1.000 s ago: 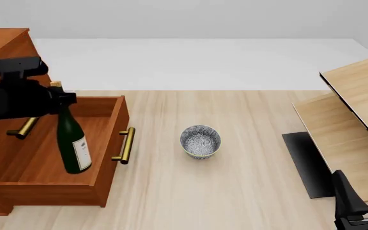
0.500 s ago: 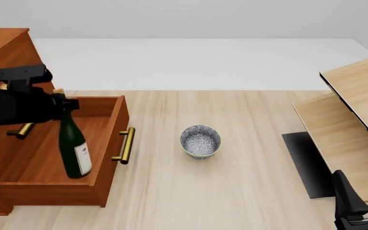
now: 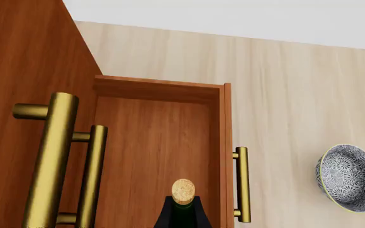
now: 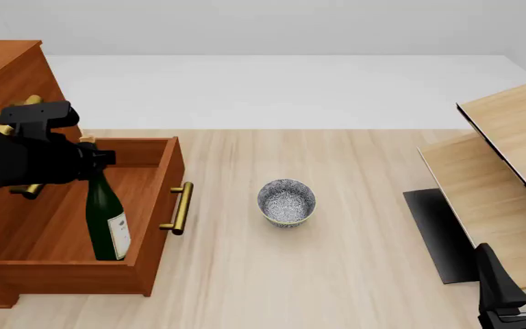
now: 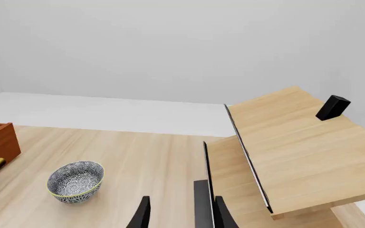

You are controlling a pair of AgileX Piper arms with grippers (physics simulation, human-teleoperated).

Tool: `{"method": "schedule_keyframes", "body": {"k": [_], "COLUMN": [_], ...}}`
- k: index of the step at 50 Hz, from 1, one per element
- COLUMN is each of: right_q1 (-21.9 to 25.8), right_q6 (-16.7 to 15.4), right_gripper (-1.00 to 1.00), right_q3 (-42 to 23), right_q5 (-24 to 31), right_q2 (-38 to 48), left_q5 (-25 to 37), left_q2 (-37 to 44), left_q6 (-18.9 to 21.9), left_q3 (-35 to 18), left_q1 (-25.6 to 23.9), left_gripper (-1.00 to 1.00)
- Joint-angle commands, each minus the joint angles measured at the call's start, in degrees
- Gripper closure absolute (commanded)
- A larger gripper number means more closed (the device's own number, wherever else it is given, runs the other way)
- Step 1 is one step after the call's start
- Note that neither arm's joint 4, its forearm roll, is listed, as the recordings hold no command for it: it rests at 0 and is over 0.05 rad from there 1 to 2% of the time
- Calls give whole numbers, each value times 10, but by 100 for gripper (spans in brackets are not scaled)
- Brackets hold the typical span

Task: Put the wine bottle in the bottom drawer of the cabinet.

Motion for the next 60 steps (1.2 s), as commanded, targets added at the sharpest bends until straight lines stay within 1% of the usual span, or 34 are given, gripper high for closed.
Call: {"method": "schedule_keyframes", "body": {"k": [1, 7, 8, 9, 11, 16, 23, 30, 32, 33, 35, 38, 45, 47, 49, 51, 52, 54, 56, 59, 60], "right_q1": [1, 1, 1, 1, 2, 1, 1, 0, 0, 0, 0, 0, 0, 0, -1, -1, -1, -1, -2, -2, -2], "right_q6": [-2, -1, -1, -2, -2, -2, -3, -1, -2, -2, -2, -1, -2, -1, 0, 0, 0, 1, 2, 2, 2], "right_gripper": [-100, -100, -100, -100, -100, -100, -100, -100, -100, -100, -100, -100, -100, -100, -100, -100, -100, -100, -100, -100, -100], "right_q3": [0, 0, 0, 0, 0, 0, 0, 0, 0, 0, 0, -1, -1, -1, -1, -1, 0, 0, 0, 0, 0], "right_q5": [0, 0, 0, -1, -1, 0, 0, 1, 1, 1, 1, 1, 1, 1, 2, 1, 1, 2, 2, 2, 2], "right_q2": [0, 0, 0, 0, 0, 0, 0, 0, 0, 0, 0, 0, 0, 0, 0, 0, 0, 0, 0, 0, 0], "left_q5": [14, 8, 6, -2, -7, -23, -40, -52, -52, -55, -56, -59, -56, -50, -50, -46, -43, -44, -40, -45, -45], "left_q2": [4, 19, 18, 14, 21, 42, 71, 81, 89, 87, 98, 103, 134, 147, 149, 159, 165, 166, 174, 179, 178], "left_q6": [-19, -20, -25, -44, -42, -53, -56, -64, -60, -67, -64, -69, -75, -67, -75, -73, -68, -77, -78, -100, -101], "left_q3": [-11, -9, -8, 2, 1, 14, 13, 18, 13, 13, 7, 5, -20, -30, -30, -43, -47, -51, -60, -60, -60], "left_q1": [-4, -7, -10, -24, -20, -30, -25, -25, -22, -25, -19, -22, -18, -11, -19, -8, -10, -12, -10, -14, -19], "left_gripper": [100, 100, 100, 100, 100, 100, 100, 100, 100, 100, 100, 100, 100, 100, 100, 100, 100, 100, 100, 100, 100]}}
